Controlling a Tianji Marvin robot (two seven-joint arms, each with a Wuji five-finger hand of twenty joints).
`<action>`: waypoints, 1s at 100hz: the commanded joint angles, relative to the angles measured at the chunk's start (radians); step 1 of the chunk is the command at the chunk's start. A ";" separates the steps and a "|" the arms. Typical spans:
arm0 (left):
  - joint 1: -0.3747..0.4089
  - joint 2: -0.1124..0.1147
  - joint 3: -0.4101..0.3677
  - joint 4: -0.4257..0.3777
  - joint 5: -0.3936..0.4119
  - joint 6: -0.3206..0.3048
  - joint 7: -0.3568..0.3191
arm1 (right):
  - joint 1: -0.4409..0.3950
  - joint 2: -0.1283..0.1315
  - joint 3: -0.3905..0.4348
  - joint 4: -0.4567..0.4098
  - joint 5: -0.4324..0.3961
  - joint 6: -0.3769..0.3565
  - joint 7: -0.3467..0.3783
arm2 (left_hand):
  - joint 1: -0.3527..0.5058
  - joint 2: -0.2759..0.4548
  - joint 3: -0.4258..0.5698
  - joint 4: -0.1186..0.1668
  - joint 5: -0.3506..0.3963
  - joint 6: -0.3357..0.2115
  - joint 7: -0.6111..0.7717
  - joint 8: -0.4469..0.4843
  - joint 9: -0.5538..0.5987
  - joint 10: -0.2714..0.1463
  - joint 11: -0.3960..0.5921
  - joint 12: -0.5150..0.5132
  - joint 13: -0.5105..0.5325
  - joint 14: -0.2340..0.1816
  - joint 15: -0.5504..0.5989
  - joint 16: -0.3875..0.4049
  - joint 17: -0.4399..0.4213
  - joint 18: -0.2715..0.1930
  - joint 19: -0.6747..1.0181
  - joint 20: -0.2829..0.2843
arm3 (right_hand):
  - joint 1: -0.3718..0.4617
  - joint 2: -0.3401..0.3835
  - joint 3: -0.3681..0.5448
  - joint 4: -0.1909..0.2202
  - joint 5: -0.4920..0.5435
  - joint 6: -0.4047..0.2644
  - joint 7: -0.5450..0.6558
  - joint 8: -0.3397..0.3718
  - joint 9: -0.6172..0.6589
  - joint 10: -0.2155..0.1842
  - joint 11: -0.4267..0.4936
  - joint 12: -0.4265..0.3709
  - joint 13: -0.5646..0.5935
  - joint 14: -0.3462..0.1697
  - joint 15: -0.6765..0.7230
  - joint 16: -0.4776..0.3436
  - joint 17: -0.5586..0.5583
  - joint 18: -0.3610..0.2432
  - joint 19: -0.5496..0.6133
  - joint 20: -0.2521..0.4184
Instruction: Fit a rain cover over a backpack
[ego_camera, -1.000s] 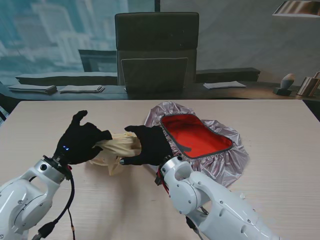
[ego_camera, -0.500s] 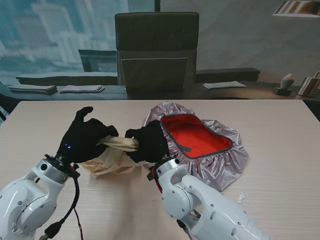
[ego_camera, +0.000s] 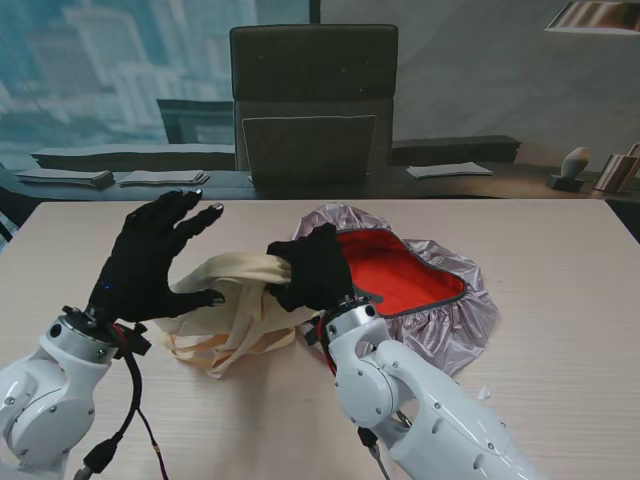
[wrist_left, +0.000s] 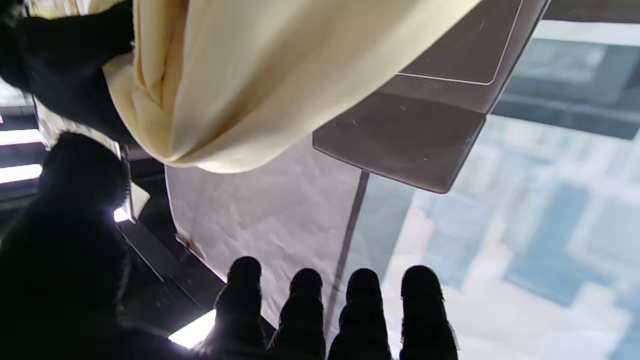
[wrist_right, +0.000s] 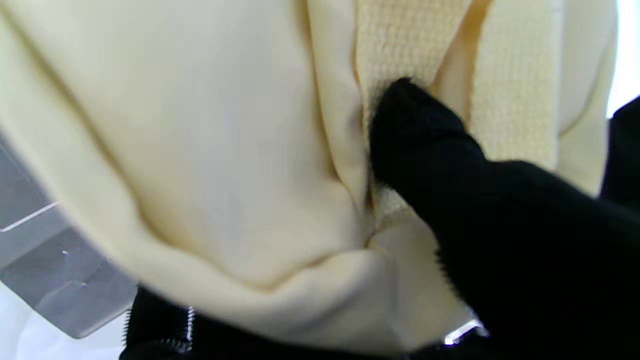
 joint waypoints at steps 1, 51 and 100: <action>0.022 -0.016 -0.016 -0.006 -0.051 0.018 -0.019 | 0.004 0.007 0.015 -0.027 -0.008 -0.010 -0.002 | -0.065 -0.037 -0.019 -0.017 -0.035 0.043 -0.073 -0.045 -0.055 0.031 -0.072 -0.020 -0.050 0.001 -0.085 -0.024 -0.017 0.039 -0.114 -0.055 | 0.103 0.013 0.146 0.007 0.090 -0.100 0.106 0.076 0.053 0.085 0.038 0.024 0.056 -0.030 0.034 -0.005 -0.006 0.007 0.024 0.018; 0.094 0.005 -0.101 0.038 -0.350 0.128 -0.335 | 0.011 0.004 0.091 -0.049 -0.017 -0.024 -0.061 | -0.079 -0.161 0.168 -0.059 -0.055 0.034 -0.242 -0.089 -0.080 0.023 -0.133 -0.114 -0.083 -0.012 -0.196 -0.080 0.017 0.110 -0.489 -0.062 | 0.104 -0.011 0.170 -0.004 0.102 -0.084 0.112 0.077 0.069 0.100 0.036 0.033 0.066 -0.018 0.046 -0.007 0.001 0.009 0.029 0.023; -0.056 0.025 -0.002 0.156 -0.421 0.169 -0.437 | -0.006 0.010 0.141 -0.070 -0.013 -0.105 -0.071 | -0.077 -0.204 0.231 -0.063 -0.056 0.060 -0.251 -0.129 -0.084 0.004 -0.144 -0.166 -0.083 -0.049 -0.210 -0.145 -0.009 0.030 -0.517 -0.023 | 0.105 0.028 0.155 0.006 0.092 -0.109 0.106 0.091 0.043 0.087 0.036 0.043 0.043 -0.037 0.042 -0.008 -0.014 -0.012 0.027 0.024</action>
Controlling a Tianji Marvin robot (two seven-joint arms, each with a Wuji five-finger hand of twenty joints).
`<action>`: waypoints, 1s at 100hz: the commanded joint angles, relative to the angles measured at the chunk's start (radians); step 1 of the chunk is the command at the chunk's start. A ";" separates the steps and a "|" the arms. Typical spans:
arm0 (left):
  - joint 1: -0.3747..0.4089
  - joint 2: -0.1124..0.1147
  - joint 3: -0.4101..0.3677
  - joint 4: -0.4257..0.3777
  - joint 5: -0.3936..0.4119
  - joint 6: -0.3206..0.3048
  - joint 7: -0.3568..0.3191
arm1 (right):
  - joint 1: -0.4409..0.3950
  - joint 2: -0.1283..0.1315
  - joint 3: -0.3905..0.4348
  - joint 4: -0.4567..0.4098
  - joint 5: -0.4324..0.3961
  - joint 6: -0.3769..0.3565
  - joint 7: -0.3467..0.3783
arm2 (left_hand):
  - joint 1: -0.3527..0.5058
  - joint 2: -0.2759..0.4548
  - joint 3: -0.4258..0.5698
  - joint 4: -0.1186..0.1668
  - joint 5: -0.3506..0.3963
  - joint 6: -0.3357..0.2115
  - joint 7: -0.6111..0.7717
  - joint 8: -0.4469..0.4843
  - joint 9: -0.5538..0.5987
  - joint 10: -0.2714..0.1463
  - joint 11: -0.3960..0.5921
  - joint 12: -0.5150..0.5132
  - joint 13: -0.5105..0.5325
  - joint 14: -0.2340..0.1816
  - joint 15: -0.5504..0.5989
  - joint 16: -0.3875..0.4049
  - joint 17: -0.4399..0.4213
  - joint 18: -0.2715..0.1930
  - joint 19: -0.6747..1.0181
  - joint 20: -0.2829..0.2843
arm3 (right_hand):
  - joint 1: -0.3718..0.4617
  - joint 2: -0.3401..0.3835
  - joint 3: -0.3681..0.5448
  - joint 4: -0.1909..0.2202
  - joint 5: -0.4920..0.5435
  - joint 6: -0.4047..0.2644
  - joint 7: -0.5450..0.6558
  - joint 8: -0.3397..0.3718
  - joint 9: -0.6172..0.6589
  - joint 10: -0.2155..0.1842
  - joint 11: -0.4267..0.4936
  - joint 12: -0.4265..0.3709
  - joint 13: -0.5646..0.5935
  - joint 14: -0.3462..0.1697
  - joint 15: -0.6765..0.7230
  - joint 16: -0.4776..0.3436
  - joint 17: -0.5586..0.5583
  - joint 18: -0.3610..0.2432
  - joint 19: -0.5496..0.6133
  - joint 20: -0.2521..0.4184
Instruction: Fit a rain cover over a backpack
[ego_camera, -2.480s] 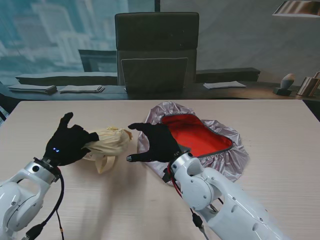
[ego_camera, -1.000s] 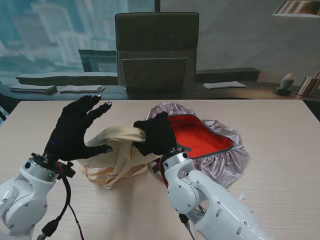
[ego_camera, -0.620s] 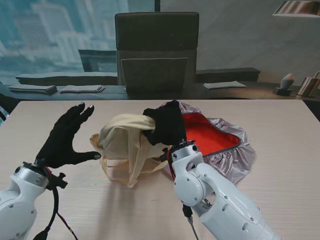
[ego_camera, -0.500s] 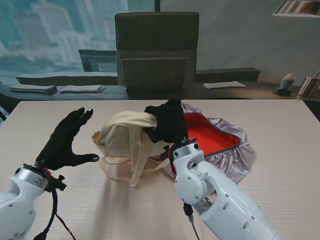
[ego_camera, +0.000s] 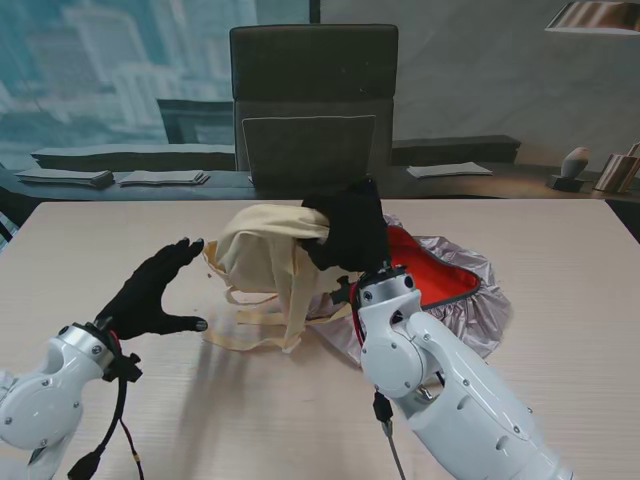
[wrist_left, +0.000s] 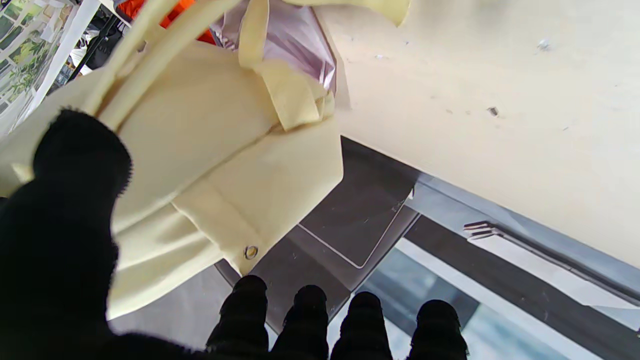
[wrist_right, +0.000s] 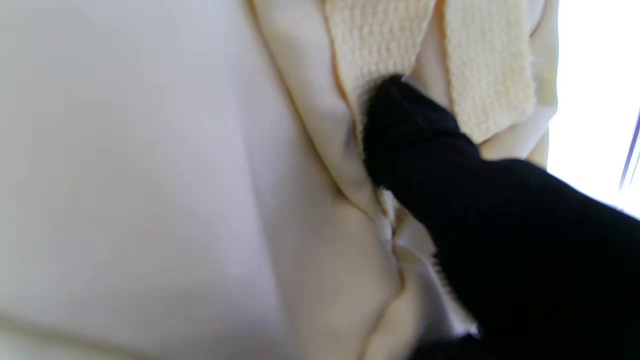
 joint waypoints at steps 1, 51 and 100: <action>-0.024 -0.013 0.009 -0.006 -0.002 -0.008 0.003 | -0.004 0.002 0.001 -0.021 -0.009 -0.011 0.013 | -0.053 -0.054 0.058 -0.039 -0.045 0.024 -0.016 -0.032 -0.047 -0.017 -0.024 -0.032 -0.033 -0.032 -0.030 -0.029 -0.017 -0.030 -0.056 0.016 | 0.093 0.069 0.125 0.006 0.080 -0.133 0.106 0.067 0.027 0.072 0.020 0.017 0.032 -0.055 0.019 -0.007 -0.021 -0.015 0.017 0.013; -0.238 -0.032 0.201 0.137 -0.071 0.030 0.067 | -0.019 -0.001 -0.011 -0.047 0.031 -0.111 0.025 | -0.027 -0.068 0.051 -0.034 -0.045 0.030 0.006 0.034 -0.035 -0.017 0.024 0.132 -0.028 -0.006 0.019 0.086 0.001 0.004 -0.055 0.019 | 0.097 0.092 0.122 0.017 0.077 -0.160 0.098 0.088 0.011 0.057 0.021 0.016 0.018 -0.072 0.008 -0.004 -0.006 -0.022 0.022 0.016; -0.323 -0.069 0.364 0.228 -0.194 0.008 0.162 | 0.007 -0.013 -0.060 -0.021 0.047 -0.079 0.023 | 0.261 0.118 -0.024 0.018 0.256 -0.408 0.949 0.584 0.401 -0.146 0.513 0.357 0.346 0.020 0.431 0.284 0.185 0.042 0.061 0.082 | 0.091 0.089 0.124 0.013 0.078 -0.161 0.093 0.094 0.019 0.051 0.014 0.015 0.029 -0.070 -0.001 -0.006 0.011 -0.011 0.027 0.021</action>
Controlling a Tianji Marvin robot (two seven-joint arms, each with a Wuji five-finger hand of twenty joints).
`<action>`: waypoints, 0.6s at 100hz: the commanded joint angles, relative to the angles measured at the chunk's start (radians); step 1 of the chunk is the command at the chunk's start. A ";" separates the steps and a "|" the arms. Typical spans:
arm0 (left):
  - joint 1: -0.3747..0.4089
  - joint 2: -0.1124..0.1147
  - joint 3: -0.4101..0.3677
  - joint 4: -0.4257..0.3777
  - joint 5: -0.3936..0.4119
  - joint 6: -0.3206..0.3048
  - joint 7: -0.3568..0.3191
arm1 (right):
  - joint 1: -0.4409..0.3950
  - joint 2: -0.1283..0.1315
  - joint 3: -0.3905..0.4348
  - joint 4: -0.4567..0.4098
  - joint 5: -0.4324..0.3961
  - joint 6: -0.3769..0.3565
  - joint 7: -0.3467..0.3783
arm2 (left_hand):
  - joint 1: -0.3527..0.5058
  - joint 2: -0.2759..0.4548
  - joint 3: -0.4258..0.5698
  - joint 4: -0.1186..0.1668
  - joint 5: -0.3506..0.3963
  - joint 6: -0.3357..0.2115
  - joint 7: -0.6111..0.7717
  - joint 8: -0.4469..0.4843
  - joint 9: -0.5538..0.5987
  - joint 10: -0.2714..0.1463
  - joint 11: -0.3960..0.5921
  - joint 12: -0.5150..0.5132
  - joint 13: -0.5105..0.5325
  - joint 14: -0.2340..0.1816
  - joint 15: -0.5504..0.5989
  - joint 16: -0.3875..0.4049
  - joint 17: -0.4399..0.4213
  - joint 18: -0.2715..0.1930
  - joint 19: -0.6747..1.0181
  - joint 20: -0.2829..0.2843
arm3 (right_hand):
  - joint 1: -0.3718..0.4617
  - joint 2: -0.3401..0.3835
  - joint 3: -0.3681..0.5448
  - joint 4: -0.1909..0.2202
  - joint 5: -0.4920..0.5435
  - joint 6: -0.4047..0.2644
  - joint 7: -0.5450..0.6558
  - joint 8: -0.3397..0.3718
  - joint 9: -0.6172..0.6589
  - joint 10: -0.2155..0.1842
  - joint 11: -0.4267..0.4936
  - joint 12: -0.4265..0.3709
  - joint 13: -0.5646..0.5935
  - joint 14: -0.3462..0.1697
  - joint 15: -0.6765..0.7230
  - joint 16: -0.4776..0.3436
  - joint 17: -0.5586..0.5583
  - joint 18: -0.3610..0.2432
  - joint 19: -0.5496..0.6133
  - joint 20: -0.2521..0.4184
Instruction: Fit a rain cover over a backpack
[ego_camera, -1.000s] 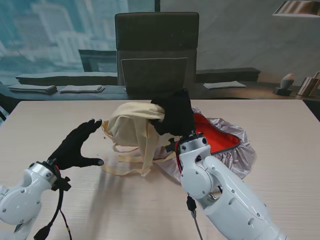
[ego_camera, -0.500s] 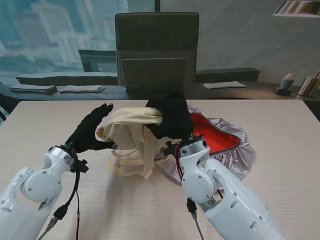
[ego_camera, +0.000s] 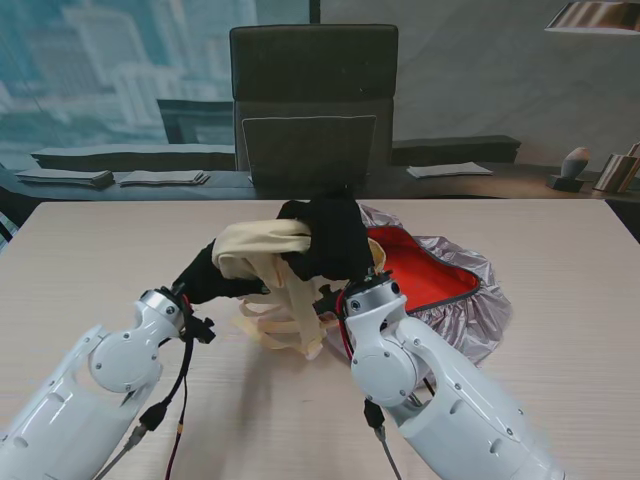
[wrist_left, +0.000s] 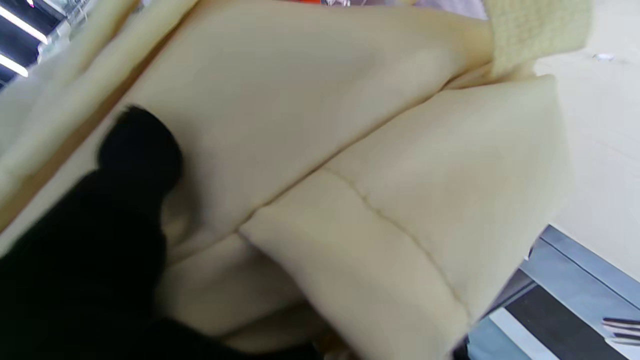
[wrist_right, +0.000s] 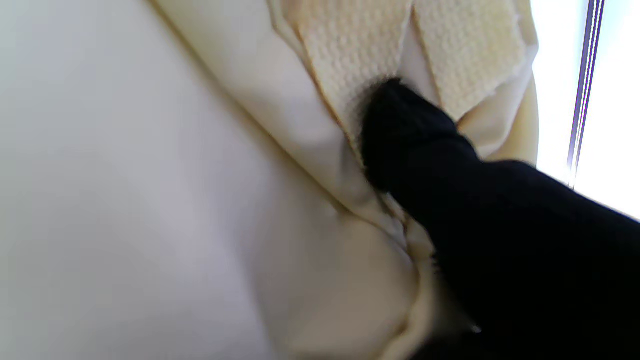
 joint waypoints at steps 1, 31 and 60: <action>0.000 -0.041 0.015 0.000 -0.006 0.012 0.063 | -0.002 -0.007 -0.009 -0.015 -0.003 -0.005 0.026 | 0.120 0.079 -0.028 0.005 0.177 -0.143 0.155 0.112 0.229 -0.046 0.105 0.057 0.192 0.019 0.145 0.087 0.097 0.030 0.086 0.059 | 0.090 0.075 0.121 0.012 0.077 -0.162 0.092 0.057 0.022 0.048 -0.009 -0.003 0.027 -0.071 -0.002 -0.005 -0.005 -0.009 0.015 0.019; 0.037 -0.037 -0.048 -0.091 0.022 0.041 0.068 | -0.008 0.023 0.012 -0.022 -0.037 0.024 0.116 | 0.426 0.361 -0.294 0.015 0.179 -0.051 0.311 0.400 0.549 0.014 0.345 0.650 0.473 0.152 0.778 0.584 0.187 0.005 1.229 0.419 | 0.012 0.249 -0.064 0.041 -0.078 -0.168 0.004 0.090 -0.102 -0.038 -0.034 -0.020 -0.055 -0.107 -0.049 0.034 -0.033 -0.026 -0.010 0.007; 0.100 -0.040 -0.146 -0.164 0.047 0.084 0.097 | -0.055 0.079 0.122 -0.007 -0.079 -0.002 0.283 | 0.641 0.518 -0.617 0.060 0.041 0.080 0.429 0.475 0.484 -0.009 0.499 0.738 0.475 0.136 0.900 0.763 0.212 0.027 1.263 0.463 | -0.240 0.319 -0.231 0.196 -0.535 -0.013 -0.350 0.069 -0.616 -0.082 -0.111 -0.153 -0.392 -0.120 -0.238 0.017 -0.169 -0.069 -0.147 -0.055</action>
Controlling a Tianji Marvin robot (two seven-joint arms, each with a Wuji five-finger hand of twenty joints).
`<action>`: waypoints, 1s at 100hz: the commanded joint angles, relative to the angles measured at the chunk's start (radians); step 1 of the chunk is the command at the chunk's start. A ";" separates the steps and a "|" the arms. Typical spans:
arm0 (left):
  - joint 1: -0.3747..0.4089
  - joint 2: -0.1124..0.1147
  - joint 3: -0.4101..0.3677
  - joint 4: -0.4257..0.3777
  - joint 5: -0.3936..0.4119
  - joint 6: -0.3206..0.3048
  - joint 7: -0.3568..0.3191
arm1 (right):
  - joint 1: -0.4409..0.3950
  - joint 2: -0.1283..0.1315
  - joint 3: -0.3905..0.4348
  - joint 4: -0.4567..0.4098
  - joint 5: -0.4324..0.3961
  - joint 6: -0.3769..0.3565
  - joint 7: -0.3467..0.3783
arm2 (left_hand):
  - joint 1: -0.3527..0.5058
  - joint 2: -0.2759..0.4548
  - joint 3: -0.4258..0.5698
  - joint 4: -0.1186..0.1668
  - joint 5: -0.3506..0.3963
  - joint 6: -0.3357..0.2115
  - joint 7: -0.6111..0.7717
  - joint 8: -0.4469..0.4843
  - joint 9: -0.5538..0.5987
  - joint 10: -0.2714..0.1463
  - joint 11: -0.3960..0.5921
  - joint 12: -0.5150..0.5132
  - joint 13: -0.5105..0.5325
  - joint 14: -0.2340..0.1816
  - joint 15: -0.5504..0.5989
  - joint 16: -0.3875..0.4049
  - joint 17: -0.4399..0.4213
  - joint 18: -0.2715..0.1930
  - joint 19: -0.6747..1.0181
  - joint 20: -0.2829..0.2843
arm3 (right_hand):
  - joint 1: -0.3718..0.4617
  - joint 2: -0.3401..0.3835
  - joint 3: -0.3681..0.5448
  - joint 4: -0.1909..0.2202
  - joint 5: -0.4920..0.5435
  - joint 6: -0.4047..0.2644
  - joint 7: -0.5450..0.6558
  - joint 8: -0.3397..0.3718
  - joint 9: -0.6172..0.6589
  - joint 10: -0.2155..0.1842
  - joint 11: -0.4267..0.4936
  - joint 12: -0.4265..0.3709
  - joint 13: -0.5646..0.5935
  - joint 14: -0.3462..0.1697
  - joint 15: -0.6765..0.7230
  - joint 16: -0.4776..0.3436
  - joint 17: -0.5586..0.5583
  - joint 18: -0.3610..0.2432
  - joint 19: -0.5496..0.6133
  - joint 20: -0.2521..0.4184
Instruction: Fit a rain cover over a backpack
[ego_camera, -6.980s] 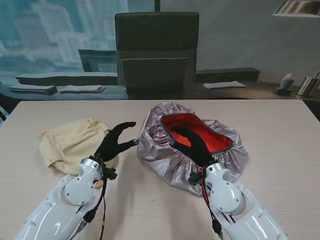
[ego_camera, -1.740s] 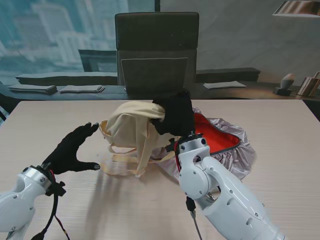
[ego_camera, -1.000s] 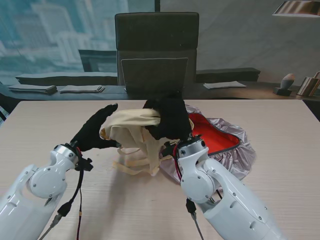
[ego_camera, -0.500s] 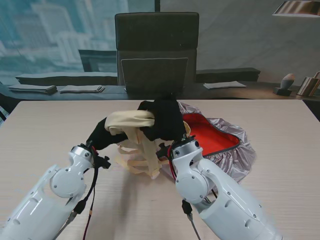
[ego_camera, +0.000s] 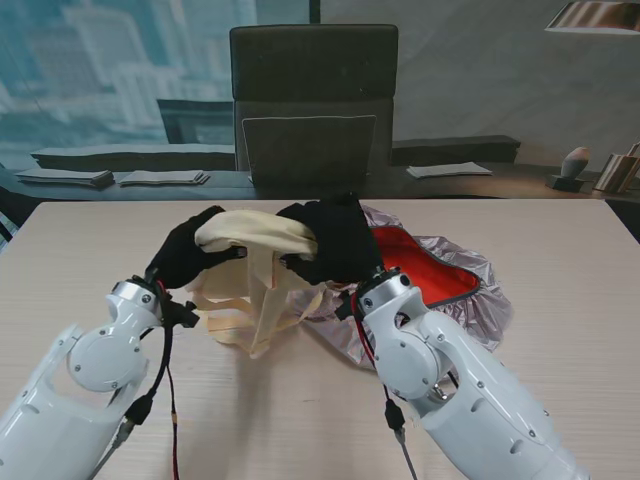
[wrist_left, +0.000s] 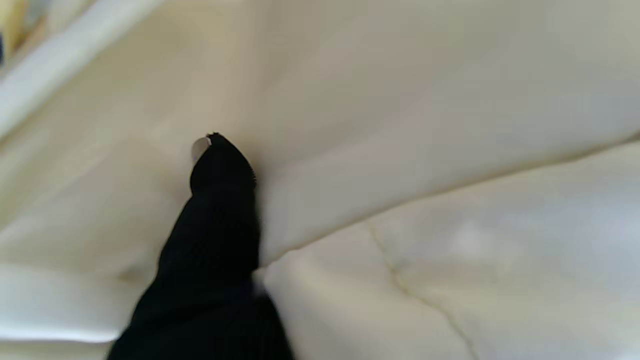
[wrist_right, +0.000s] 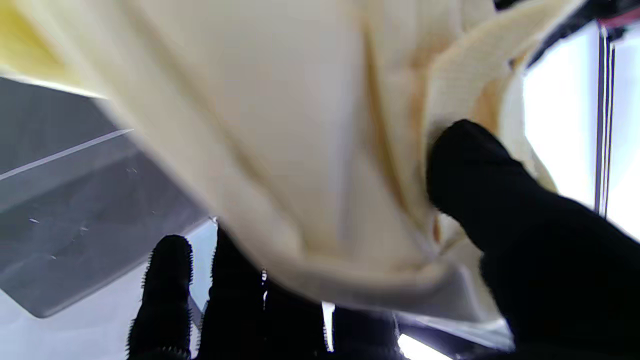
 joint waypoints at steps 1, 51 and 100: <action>0.022 -0.007 -0.016 -0.019 0.032 -0.004 0.053 | -0.025 0.036 0.032 0.023 -0.003 -0.015 0.022 | 0.143 0.194 -0.001 0.060 -0.038 0.015 0.049 0.028 0.021 -0.084 0.168 0.071 0.025 -0.031 0.186 0.095 -0.009 -0.021 0.079 0.036 | -0.038 0.009 -0.033 0.034 -0.091 0.025 -0.029 -0.043 -0.093 -0.020 -0.014 -0.051 -0.065 -0.038 -0.051 -0.022 -0.036 -0.025 -0.061 -0.021; 0.112 -0.024 -0.104 -0.048 0.049 -0.058 0.150 | -0.007 0.083 0.224 0.266 -0.209 0.126 0.016 | 0.148 0.204 0.010 0.063 -0.058 0.010 0.077 0.036 0.002 -0.092 0.184 0.075 0.013 -0.047 0.160 0.108 -0.019 -0.029 0.045 0.058 | -0.074 0.083 -0.188 0.048 -0.233 0.049 -0.097 -0.207 -0.305 0.010 -0.205 -0.197 -0.211 -0.042 -0.227 -0.092 -0.061 -0.029 -0.362 0.054; 0.110 -0.030 -0.114 -0.064 0.020 -0.086 0.166 | 0.197 0.049 0.049 0.663 -0.130 0.494 -0.064 | 0.148 0.197 0.006 0.067 -0.052 -0.008 0.066 0.028 0.005 -0.094 0.160 0.067 0.011 -0.056 0.123 0.081 -0.015 -0.036 0.017 0.041 | -0.285 0.194 -0.400 0.135 -0.337 0.110 -0.140 -0.225 -0.372 0.021 -0.251 -0.217 -0.243 -0.037 -0.334 -0.132 -0.064 -0.047 -0.487 0.185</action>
